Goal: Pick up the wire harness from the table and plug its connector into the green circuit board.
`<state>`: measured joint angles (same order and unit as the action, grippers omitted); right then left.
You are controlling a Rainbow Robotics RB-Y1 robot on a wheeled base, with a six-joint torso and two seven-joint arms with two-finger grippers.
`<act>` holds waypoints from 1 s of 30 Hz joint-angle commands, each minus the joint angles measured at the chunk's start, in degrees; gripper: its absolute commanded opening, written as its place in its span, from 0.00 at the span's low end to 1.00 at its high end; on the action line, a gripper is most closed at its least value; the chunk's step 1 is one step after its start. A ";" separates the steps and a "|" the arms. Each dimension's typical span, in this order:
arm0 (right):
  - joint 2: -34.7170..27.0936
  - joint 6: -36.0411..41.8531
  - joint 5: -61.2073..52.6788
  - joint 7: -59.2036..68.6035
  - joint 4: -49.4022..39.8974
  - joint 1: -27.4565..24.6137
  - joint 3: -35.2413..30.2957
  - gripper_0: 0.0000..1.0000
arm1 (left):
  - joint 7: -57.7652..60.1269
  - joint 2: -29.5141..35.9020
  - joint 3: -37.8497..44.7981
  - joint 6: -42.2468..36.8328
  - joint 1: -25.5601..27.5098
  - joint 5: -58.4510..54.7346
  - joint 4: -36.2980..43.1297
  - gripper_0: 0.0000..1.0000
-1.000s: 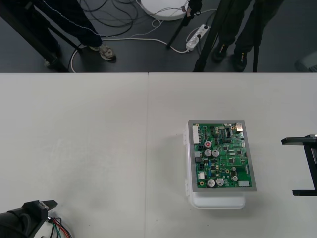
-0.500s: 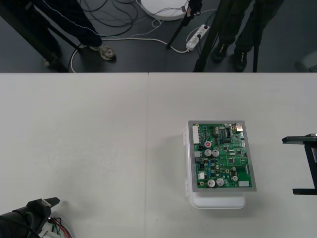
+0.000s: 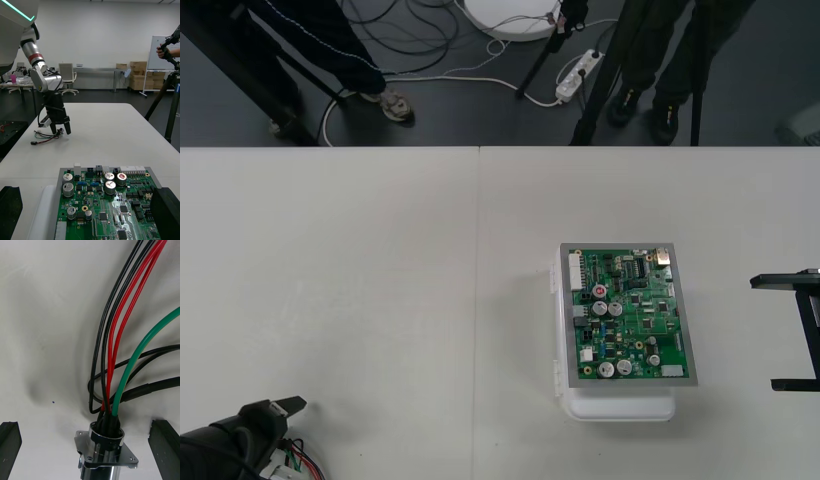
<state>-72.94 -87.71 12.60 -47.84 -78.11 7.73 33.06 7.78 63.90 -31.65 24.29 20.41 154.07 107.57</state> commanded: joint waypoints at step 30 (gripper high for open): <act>-0.72 0.18 -1.44 -1.38 1.03 1.58 0.52 1.00 | -7.43 -0.97 -1.58 -2.67 -2.40 0.36 -1.66 0.00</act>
<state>-72.93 -87.71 12.05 -47.84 -77.21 7.82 33.06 4.78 63.90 -32.10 24.10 19.19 154.07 105.88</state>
